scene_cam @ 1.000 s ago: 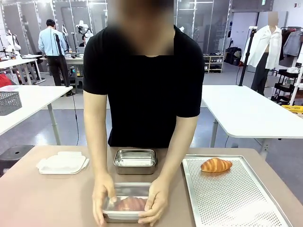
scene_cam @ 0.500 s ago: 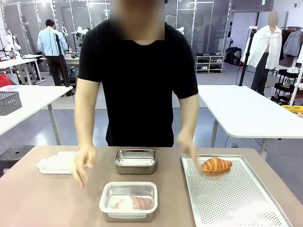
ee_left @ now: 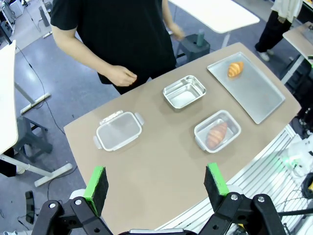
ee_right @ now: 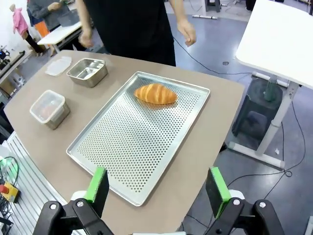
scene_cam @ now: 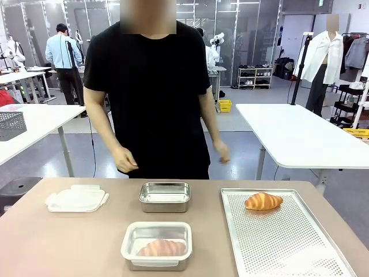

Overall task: Place the bread into the airtight container.
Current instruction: Pick up a Butter Roll and place it into an empty Airtight Container.

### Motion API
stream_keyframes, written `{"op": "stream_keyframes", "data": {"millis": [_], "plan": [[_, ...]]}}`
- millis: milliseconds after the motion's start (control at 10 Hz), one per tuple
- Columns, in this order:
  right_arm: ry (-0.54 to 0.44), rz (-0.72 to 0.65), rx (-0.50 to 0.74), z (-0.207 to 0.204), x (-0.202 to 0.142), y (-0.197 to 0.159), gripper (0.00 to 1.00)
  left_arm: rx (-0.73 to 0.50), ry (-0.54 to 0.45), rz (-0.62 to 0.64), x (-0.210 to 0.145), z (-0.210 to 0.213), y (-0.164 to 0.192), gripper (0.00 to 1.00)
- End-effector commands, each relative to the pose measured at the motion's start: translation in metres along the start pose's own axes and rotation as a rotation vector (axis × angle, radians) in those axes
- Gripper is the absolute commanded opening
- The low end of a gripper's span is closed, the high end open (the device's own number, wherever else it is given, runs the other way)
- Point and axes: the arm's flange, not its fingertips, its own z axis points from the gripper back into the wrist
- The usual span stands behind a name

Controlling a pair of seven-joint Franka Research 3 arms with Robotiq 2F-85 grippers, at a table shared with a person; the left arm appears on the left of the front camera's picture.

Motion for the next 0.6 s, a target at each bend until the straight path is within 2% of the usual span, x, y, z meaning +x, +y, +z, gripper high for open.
{"op": "stream_keyframes", "data": {"millis": [0, 200, 300, 500], "plan": [[0.041, 0.12, 0.0, 0.0, 0.03, 0.018, 1.0, 0.001, 0.001, 0.002, 0.001, 0.0, 0.0, 1.0], [0.119, 0.287, 0.013, -0.006, 0.066, 0.04, 1.0, 0.001, 0.001, 0.002, 0.001, 0.0, 0.0, 1.0], [0.19, 0.42, 0.03, -0.015, 0.084, 0.056, 1.0, 0.001, 0.001, 0.002, 0.001, 0.0, 0.0, 1.0], [0.321, 0.671, 0.08, -0.056, 0.127, 0.089, 1.0, 0.001, 0.001, 0.002, 0.001, 0.0, 0.0, 1.0]]}}
